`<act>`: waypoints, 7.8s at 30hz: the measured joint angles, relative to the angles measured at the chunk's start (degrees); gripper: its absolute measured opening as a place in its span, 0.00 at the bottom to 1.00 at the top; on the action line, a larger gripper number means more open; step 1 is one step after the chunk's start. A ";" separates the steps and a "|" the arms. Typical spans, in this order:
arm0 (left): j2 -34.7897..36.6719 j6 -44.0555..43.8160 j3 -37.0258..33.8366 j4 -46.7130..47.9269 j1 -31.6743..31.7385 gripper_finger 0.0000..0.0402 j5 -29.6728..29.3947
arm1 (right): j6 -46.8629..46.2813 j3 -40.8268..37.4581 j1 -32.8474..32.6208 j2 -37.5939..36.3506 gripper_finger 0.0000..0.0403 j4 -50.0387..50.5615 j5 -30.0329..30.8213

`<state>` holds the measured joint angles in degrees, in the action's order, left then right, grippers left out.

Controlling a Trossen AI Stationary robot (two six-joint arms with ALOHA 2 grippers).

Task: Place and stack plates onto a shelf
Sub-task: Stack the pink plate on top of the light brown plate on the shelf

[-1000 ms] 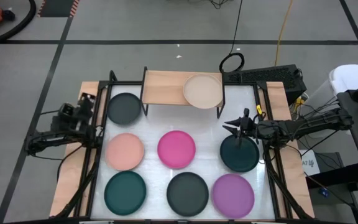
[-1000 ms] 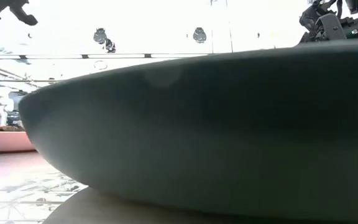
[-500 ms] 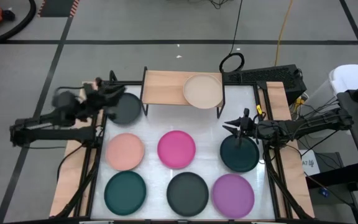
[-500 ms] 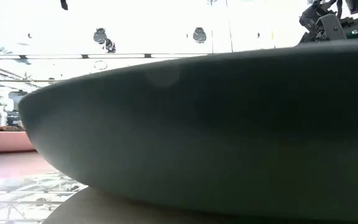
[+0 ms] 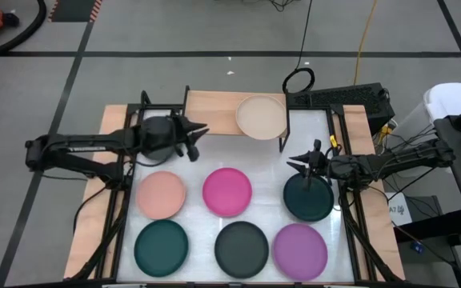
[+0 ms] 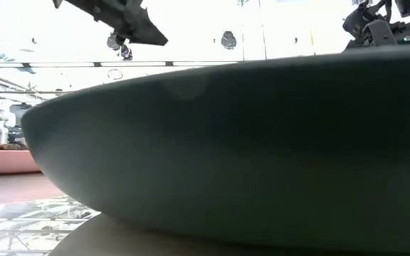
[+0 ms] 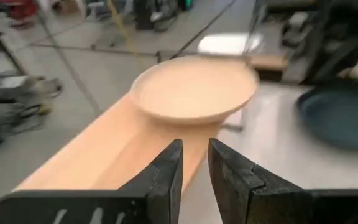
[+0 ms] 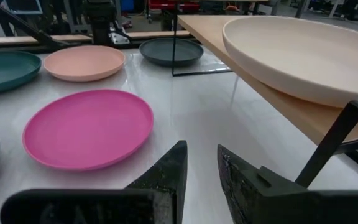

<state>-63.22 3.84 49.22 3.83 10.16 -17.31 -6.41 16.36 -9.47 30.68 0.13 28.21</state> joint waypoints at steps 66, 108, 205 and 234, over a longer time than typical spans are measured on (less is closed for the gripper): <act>-42.71 18.58 17.61 30.87 -26.98 0.21 12.18 | -2.33 0.02 -0.02 2.39 0.18 1.35 0.24; -42.32 9.99 19.10 30.38 -29.48 0.20 10.30 | -2.37 0.00 0.00 2.99 0.18 0.96 0.08; -48.50 20.55 12.86 5.09 -24.16 0.03 -9.16 | -3.37 -0.02 0.00 2.97 0.18 -0.41 -1.90; -27.83 48.56 28.71 4.36 -7.35 0.03 -3.88 | -2.99 -0.02 0.00 2.98 0.18 -3.20 -2.82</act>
<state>-91.04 52.39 77.93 8.19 2.82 -21.19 -9.39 16.34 -9.47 33.66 -3.07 25.39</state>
